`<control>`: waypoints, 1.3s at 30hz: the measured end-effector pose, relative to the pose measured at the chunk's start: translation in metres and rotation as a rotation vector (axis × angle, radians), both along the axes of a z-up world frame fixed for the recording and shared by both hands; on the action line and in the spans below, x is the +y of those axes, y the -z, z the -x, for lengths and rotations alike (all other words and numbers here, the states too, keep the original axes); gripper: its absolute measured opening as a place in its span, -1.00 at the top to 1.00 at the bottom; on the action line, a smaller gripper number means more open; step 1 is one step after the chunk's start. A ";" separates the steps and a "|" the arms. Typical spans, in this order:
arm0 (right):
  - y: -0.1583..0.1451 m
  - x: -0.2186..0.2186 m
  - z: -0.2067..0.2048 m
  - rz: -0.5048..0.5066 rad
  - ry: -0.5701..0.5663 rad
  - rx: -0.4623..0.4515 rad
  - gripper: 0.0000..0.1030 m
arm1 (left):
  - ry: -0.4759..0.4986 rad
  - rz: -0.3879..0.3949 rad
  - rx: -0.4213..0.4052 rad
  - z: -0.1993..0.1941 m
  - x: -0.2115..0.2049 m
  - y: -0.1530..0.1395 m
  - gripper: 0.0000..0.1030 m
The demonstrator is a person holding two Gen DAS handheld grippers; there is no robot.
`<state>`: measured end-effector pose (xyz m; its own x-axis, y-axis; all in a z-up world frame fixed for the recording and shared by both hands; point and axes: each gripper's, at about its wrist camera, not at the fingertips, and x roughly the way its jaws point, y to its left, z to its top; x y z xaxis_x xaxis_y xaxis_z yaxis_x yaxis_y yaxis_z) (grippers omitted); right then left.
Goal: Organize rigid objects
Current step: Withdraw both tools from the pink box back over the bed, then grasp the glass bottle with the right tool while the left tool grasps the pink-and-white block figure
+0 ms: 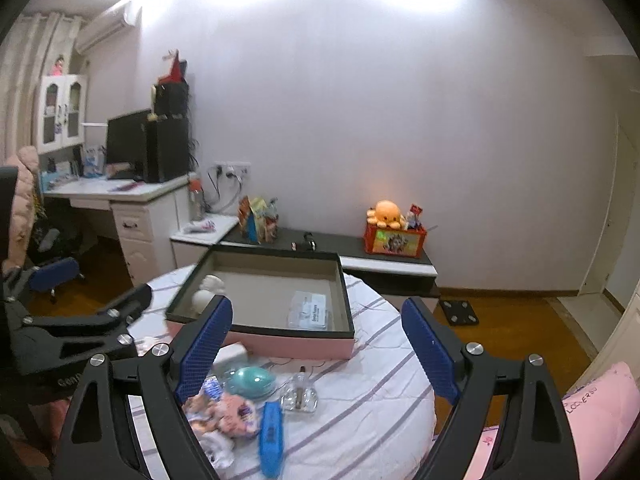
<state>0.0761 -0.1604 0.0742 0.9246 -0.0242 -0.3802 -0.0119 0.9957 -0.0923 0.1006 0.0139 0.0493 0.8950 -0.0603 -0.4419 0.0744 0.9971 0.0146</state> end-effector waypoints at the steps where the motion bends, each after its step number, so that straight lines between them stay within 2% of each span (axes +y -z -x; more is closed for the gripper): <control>1: -0.001 0.002 0.008 0.007 0.002 -0.014 -0.74 | -0.005 0.001 -0.014 0.008 0.001 -0.001 -0.99; 3: -0.001 0.004 0.021 0.014 0.012 -0.035 -0.87 | -0.009 0.001 -0.032 0.022 0.002 -0.001 -0.99; 4: 0.000 0.004 0.026 0.015 0.013 -0.045 -1.00 | -0.011 0.001 -0.038 0.027 0.003 -0.001 -0.99; 12: 0.013 0.000 0.053 0.011 0.023 -0.042 -1.00 | -0.051 -0.025 -0.098 0.061 0.005 0.006 -0.99; 24: 0.020 0.000 0.051 0.020 0.025 -0.022 -1.00 | -0.056 -0.043 -0.054 0.056 0.007 0.015 -1.00; 31: 0.030 -0.002 0.029 0.043 0.051 0.035 -1.00 | -0.085 -0.061 0.012 0.029 0.013 0.029 -1.00; 39: 0.069 -0.012 -0.028 0.058 0.106 0.198 -1.00 | -0.139 -0.054 0.219 -0.035 0.038 0.074 -1.00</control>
